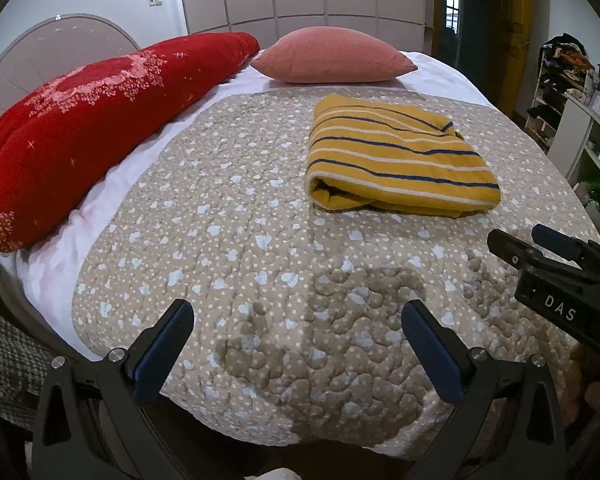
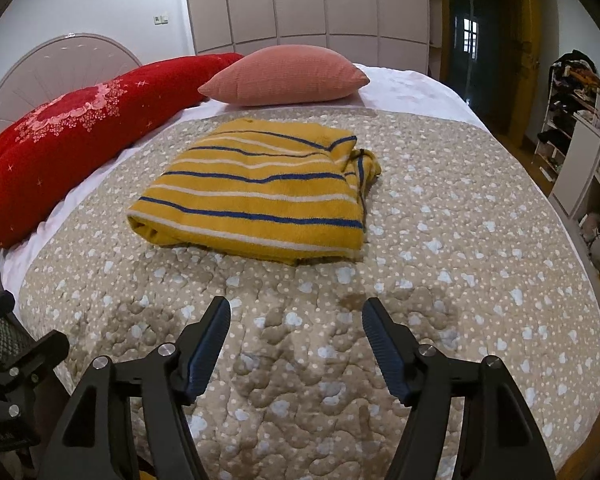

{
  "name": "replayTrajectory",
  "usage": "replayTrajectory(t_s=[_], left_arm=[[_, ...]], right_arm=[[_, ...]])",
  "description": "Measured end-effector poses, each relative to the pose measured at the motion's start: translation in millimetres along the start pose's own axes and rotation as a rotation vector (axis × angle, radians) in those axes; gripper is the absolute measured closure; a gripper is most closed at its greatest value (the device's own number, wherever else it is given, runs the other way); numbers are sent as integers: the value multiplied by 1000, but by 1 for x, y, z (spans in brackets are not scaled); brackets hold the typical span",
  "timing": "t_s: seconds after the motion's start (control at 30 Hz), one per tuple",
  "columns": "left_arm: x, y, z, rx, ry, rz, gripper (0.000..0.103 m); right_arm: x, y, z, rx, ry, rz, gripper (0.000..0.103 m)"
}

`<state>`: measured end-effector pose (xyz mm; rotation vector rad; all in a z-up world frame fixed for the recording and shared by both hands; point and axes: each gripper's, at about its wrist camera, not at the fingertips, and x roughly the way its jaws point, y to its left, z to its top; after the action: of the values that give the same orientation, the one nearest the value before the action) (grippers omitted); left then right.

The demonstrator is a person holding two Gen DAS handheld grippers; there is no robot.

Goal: Fold small clothes

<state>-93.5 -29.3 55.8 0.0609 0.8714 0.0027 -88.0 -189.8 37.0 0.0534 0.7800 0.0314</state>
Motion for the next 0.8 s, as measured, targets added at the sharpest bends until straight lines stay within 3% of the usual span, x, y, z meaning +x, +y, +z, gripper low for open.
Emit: replayTrajectory(t_s=[0.8], left_arm=[[32,-1,-2,-13,87,-27,0]], right_arm=[[17,-7,-3,48,16,-9,28]])
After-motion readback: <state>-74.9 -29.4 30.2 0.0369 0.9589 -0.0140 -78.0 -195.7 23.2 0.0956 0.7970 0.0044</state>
